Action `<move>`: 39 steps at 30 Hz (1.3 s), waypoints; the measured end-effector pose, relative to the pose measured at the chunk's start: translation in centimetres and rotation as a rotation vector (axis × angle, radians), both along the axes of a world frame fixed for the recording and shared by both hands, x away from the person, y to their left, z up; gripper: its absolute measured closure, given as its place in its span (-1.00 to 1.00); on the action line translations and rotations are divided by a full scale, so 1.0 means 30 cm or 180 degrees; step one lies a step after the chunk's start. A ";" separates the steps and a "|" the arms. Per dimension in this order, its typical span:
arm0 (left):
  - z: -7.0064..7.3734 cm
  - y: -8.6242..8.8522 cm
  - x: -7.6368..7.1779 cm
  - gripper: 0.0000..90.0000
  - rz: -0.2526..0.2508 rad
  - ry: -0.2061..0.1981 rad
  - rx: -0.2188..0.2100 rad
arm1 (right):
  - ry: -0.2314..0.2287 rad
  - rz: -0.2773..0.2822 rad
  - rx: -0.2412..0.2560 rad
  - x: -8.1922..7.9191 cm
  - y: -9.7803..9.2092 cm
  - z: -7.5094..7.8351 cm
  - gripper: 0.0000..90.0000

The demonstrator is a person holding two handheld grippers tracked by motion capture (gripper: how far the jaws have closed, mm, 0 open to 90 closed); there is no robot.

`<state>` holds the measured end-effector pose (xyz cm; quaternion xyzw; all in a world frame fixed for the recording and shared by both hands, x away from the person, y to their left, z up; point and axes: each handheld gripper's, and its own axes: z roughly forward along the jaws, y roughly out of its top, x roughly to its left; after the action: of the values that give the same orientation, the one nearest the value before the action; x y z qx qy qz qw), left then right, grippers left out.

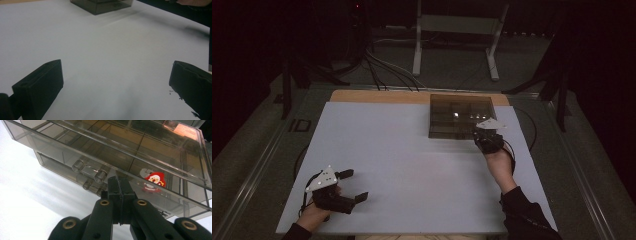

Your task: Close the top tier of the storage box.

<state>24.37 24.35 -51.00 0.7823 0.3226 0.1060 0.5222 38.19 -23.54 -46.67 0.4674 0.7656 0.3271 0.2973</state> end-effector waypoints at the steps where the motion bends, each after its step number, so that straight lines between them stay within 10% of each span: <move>1: 0.000 0.000 0.000 -1.00 0.0000 0.0000 -0.0003 | -0.0001 -0.0002 -0.0002 0.002 0.000 0.000 1.00; 39: -0.001 0.000 0.000 -1.00 0.0002 0.0004 -0.0001 | 0.0029 -0.0062 -0.0014 0.060 0.002 -0.003 1.00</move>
<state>24.38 24.36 -51.03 0.7821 0.3233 0.1057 0.5221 39.99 -23.48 -46.76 0.4757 0.7631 0.3203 0.2979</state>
